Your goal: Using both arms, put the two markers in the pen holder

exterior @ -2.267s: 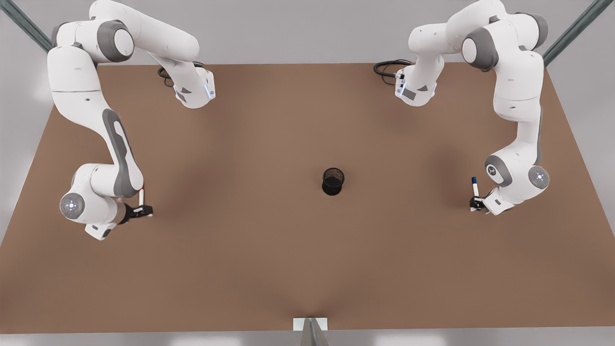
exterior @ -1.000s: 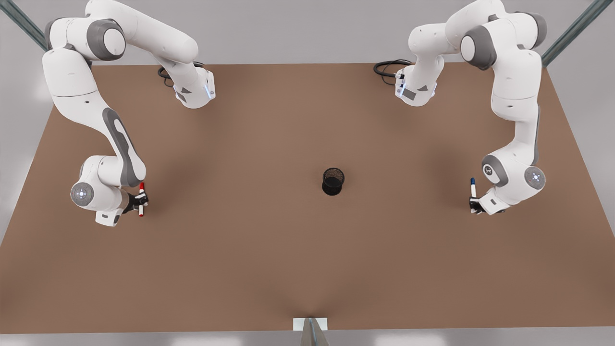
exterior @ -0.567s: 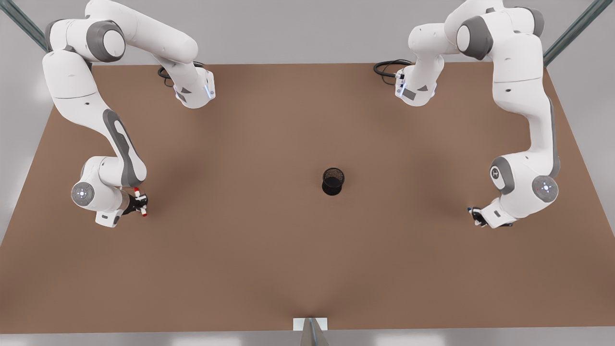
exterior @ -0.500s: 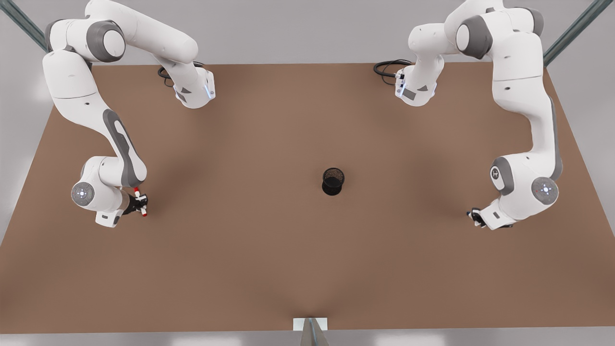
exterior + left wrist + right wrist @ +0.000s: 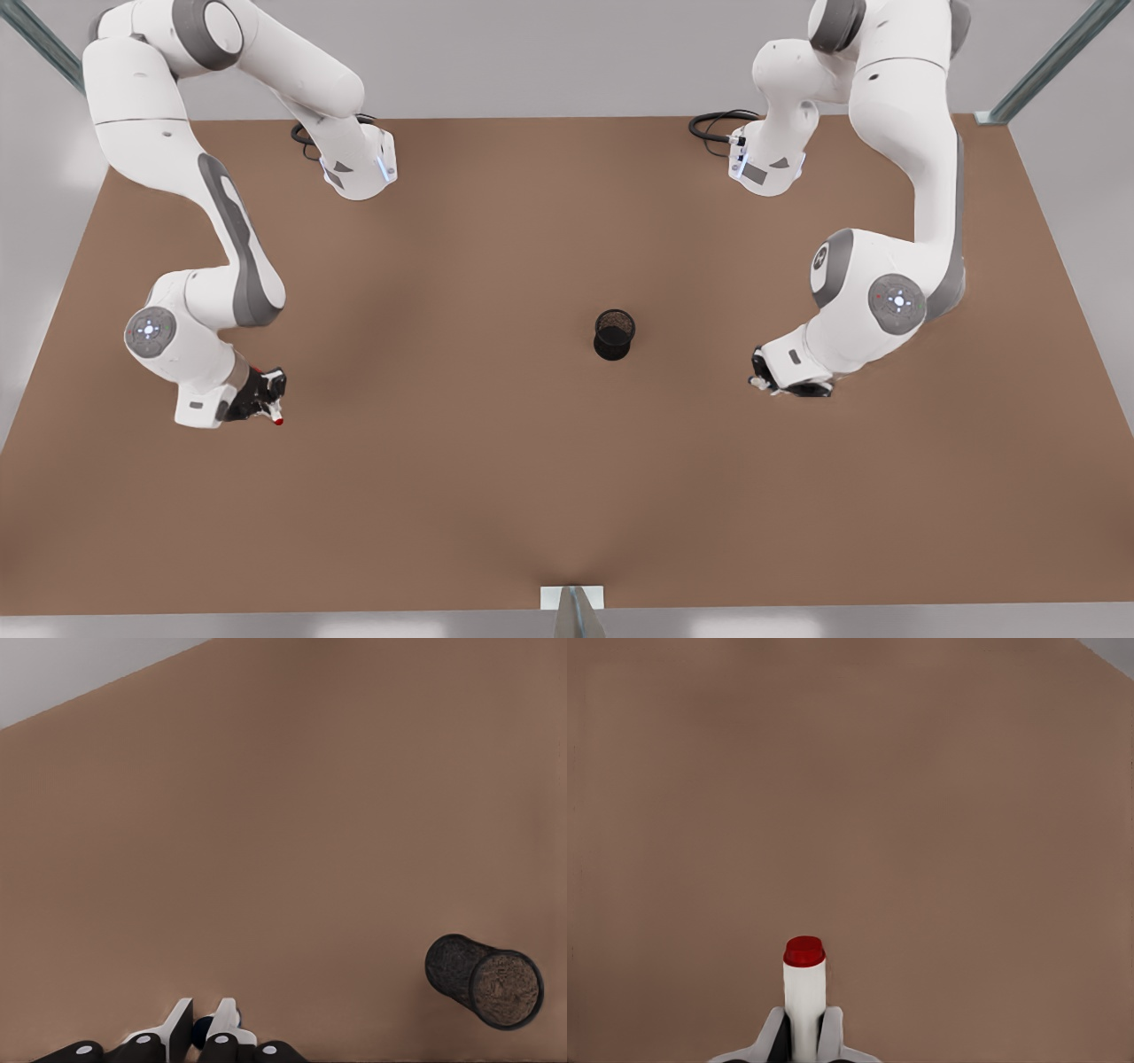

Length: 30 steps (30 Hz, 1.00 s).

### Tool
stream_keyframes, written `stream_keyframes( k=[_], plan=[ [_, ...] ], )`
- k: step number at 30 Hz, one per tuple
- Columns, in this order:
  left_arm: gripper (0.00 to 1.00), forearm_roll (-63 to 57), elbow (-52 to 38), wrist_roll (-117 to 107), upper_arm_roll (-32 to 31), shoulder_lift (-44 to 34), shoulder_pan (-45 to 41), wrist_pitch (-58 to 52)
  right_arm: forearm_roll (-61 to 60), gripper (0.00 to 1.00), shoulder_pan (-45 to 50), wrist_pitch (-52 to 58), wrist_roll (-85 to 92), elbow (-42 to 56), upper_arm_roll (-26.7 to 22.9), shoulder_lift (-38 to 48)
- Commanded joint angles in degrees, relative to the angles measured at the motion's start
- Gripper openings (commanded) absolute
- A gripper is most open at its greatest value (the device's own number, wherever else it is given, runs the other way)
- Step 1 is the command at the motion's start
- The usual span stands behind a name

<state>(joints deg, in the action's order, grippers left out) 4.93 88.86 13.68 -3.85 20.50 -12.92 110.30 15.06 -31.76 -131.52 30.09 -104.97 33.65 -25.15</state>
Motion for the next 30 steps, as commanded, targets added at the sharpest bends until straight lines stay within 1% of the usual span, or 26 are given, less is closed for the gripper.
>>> stream_keyframes(
  k=[1, 4, 5, 9, 10, 13, 16, 18, 22, 28, 29, 30],
  plan=[
    [0.21, 1.0, 0.1, -24.7, 0.0, -1.3, -4.6, -9.4, 0.3, 0.21, -0.4, 3.6, -7.1, 2.9, 4.1, 0.3],
    [0.21, 1.0, -0.3, -35.2, 0.0, -0.9, -11.4, -7.4, 0.4, 0.21, 0.2, 3.1, -13.7, 6.9, 11.3, -0.5],
    [0.21, 1.0, -0.4, -37.4, 0.0, -0.7, -13.0, -6.9, 0.4, 0.21, 0.6, 3.0, -14.6, 8.2, 12.9, -0.9],
    [0.21, 0.9, -0.5, -48.4, 0.0, -0.5, -17.7, -3.7, 0.4, 0.21, 6.4, 0.7, -22.9, 11.0, 13.0, -1.4],
    [0.21, 0.8, -2.9, -51.3, 0.0, 0.9, -18.9, -3.7, 0.4, 0.21, 7.6, -0.9, -23.9, 11.6, 13.0, -1.7],
    [0.21, 0.9, -2.9, -54.6, 0.0, 2.4, -21.0, -1.2, 0.4, 0.21, 11.0, -3.3, -29.1, 12.3, 13.3, -2.4],
    [0.21, 1.0, -2.9, -55.6, 0.0, 4.5, -21.4, 2.5, 0.4, 0.21, 14.4, -6.4, -34.8, 12.3, 13.3, -2.4],
    [0.21, 1.0, -2.7, -55.4, 0.0, 5.8, -21.4, 2.6, 0.4, 0.21, 16.3, -8.6, -38.6, 12.3, 13.3, -2.6],
    [0.21, 1.0, -1.5, -55.0, 0.1, 7.4, -21.4, 2.5, 0.4, 0.21, 18.6, -15.3, -43.5, 13.6, 13.5, -6.0],
    [0.22, 1.0, 0.6, -55.0, 0.0, 7.3, -21.4, 1.2, 0.4, 0.21, 20.3, -19.4, -47.3, 13.8, 13.6, -6.8],
    [1.0, 0.9, 0.7, -55.0, 0.1, 7.3, -22.3, 1.1, 0.4, 0.21, 20.6, -21.9, -49.5, 13.8, 14.7, -6.8],
    [1.0, 1.0, 0.7, -55.0, 0.0, 7.2, -22.3, -0.1, 0.4, 0.21, 21.2, -23.2, -50.5, 13.7, 14.9, -6.8]
  ],
)
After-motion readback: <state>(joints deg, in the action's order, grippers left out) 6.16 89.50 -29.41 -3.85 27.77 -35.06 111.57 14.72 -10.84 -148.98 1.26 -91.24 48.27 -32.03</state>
